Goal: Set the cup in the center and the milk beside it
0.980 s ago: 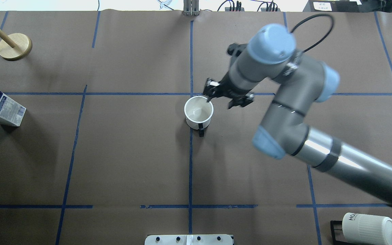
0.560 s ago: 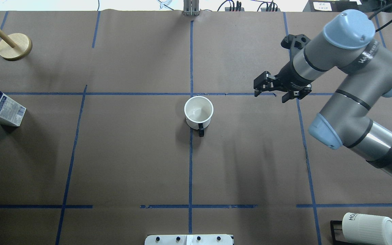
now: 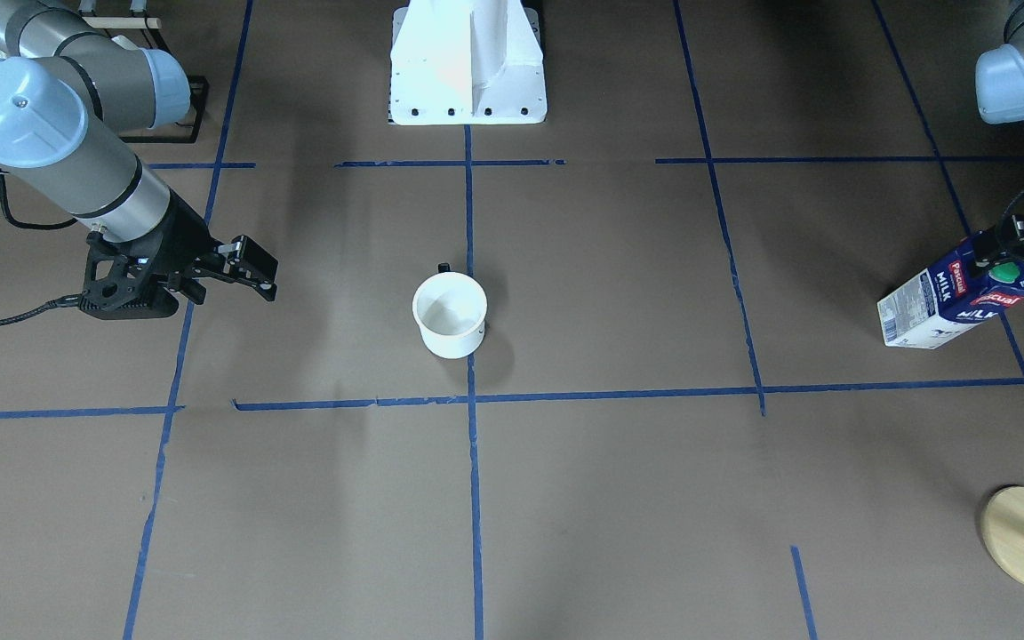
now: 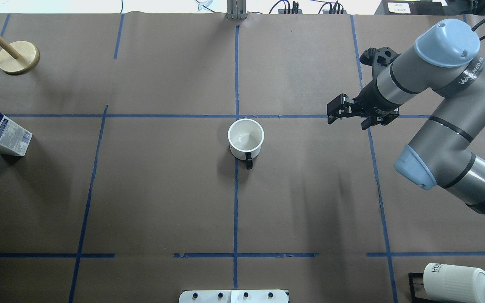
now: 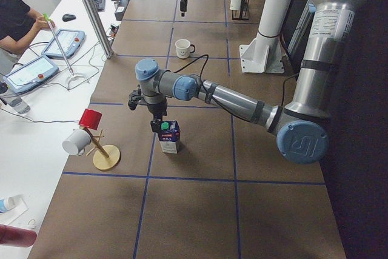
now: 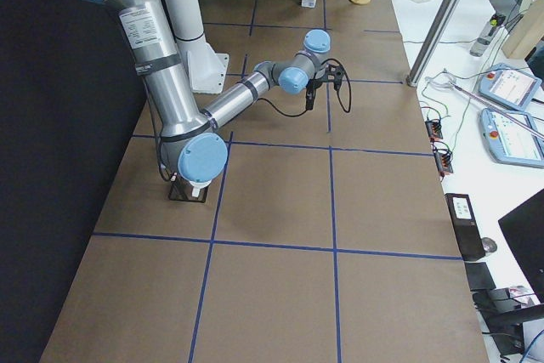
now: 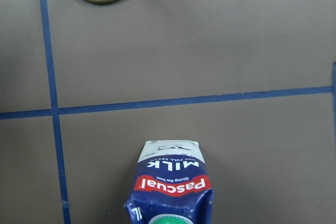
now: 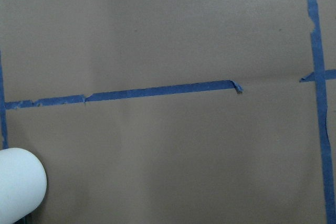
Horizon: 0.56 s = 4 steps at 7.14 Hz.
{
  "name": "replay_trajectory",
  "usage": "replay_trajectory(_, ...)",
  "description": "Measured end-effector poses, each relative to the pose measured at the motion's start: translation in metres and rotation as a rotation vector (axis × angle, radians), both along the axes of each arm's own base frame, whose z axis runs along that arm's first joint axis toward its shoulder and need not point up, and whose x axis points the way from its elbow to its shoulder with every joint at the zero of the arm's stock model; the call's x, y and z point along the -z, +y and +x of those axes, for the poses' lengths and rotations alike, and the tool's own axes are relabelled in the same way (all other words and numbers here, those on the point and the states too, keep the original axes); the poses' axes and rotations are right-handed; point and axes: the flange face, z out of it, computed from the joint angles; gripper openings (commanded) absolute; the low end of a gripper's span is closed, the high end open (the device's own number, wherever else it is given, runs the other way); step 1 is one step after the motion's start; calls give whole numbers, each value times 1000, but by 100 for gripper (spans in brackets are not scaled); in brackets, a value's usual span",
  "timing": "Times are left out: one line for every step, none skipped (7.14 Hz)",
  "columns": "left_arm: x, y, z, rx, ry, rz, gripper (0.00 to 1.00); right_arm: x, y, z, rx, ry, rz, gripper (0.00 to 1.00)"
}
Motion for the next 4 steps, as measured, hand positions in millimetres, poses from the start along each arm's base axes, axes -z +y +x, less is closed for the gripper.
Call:
replay_trajectory(-7, 0, 5, -6, -5, -2, 100, 0, 0, 0, 0, 1, 0, 100)
replay_trajectory(-13, 0, 9, -13, -8, -9, 99, -1, 0, -1, -1, 2, -2, 100)
replay_trajectory(-20, 0, 15, -24, -12, -20, 65, -1, 1, -1, -3, 3, -4, 100)
replay_trajectory(-25, 1, 20, -32, -14, -30, 8, -2, 2, -4, 1, 5, -5, 100)
